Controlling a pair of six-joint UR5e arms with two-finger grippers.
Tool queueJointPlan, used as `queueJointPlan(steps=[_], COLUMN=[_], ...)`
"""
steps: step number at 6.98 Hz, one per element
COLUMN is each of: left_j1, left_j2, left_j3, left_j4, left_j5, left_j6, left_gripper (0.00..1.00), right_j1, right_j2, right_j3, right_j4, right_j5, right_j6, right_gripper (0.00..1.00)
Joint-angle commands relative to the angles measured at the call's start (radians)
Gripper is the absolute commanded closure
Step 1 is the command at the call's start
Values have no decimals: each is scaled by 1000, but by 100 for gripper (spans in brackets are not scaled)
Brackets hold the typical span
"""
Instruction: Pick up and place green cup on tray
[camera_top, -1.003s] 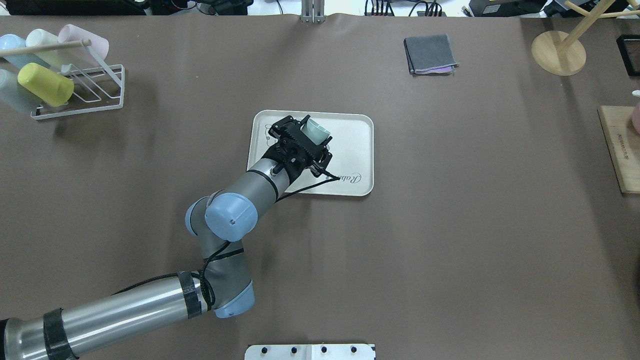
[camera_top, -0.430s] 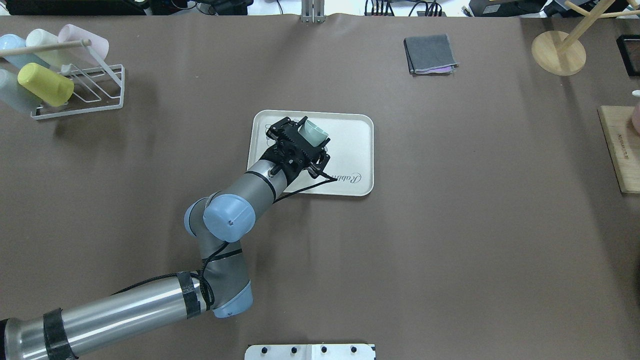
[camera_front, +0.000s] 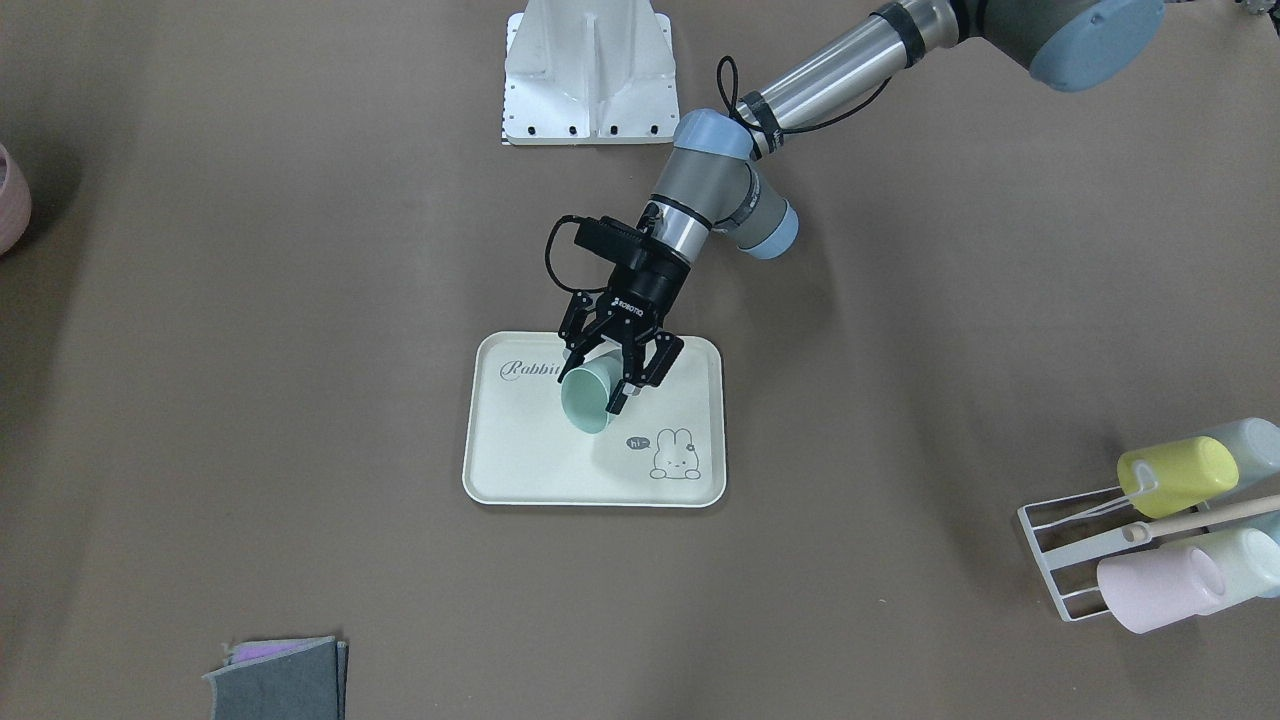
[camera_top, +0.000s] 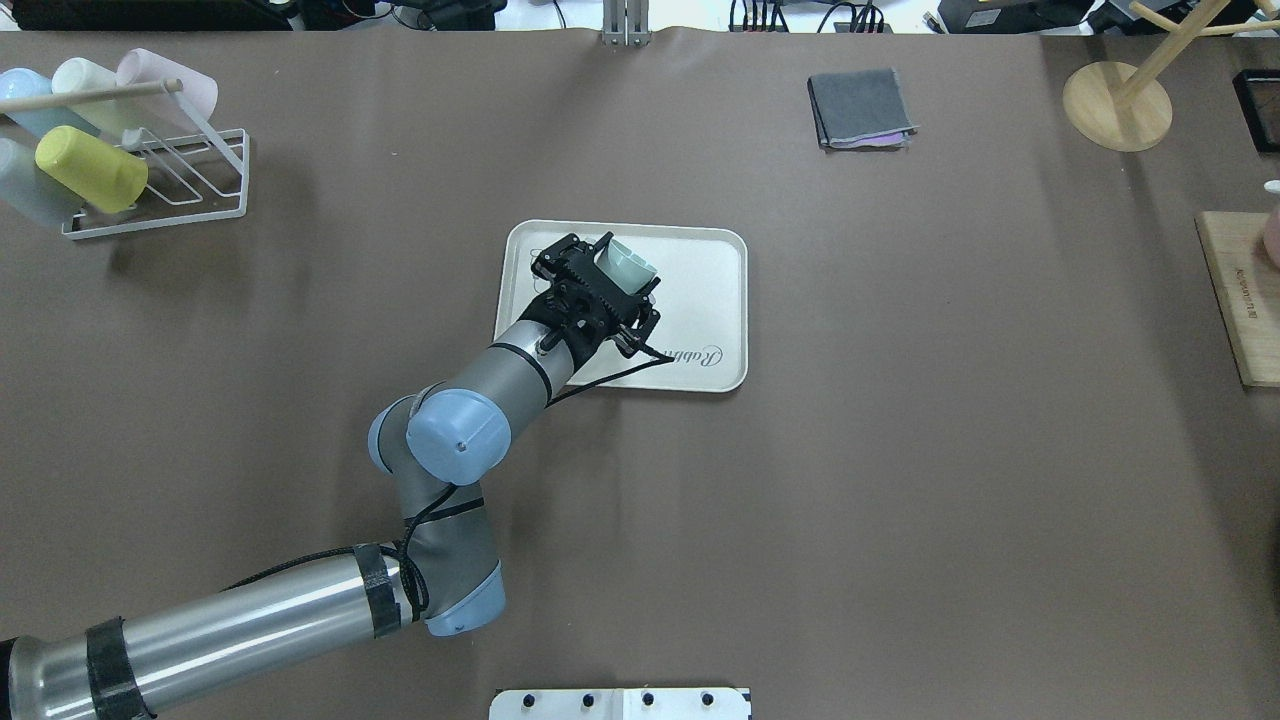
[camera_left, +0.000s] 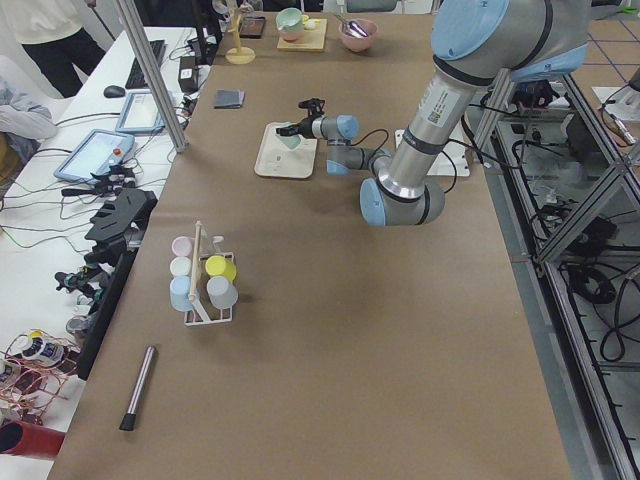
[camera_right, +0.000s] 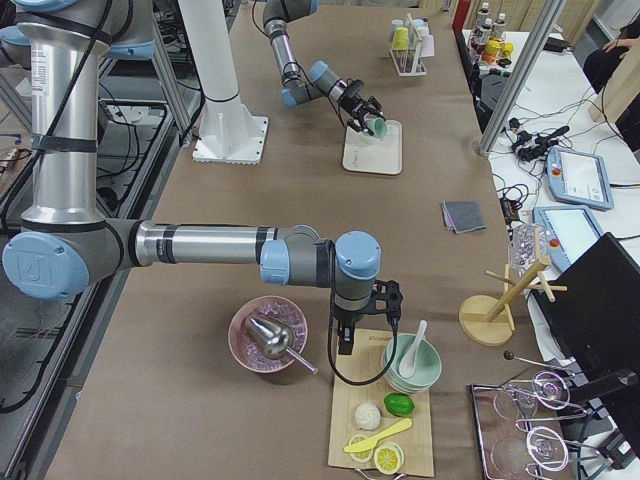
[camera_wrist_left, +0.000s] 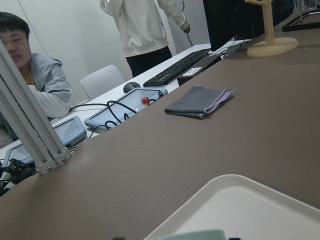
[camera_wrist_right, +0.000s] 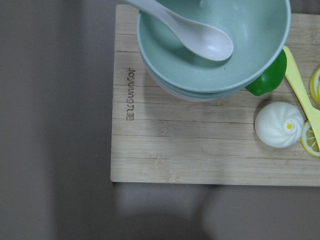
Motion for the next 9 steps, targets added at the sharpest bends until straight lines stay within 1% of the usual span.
queueJointPlan(steps=[1,9], left_j1=[1,1], left_j2=[0,3], left_j3=[0,0], left_j4=[0,1], left_j5=[0,0], left_j6=[0,0], left_gripper=[25,24], right_j1=[0,0], right_j2=[0,0], right_j3=[0,0], right_j4=[0,0], right_j5=[0,-2], right_j6=[0,0], right_gripper=[0,0])
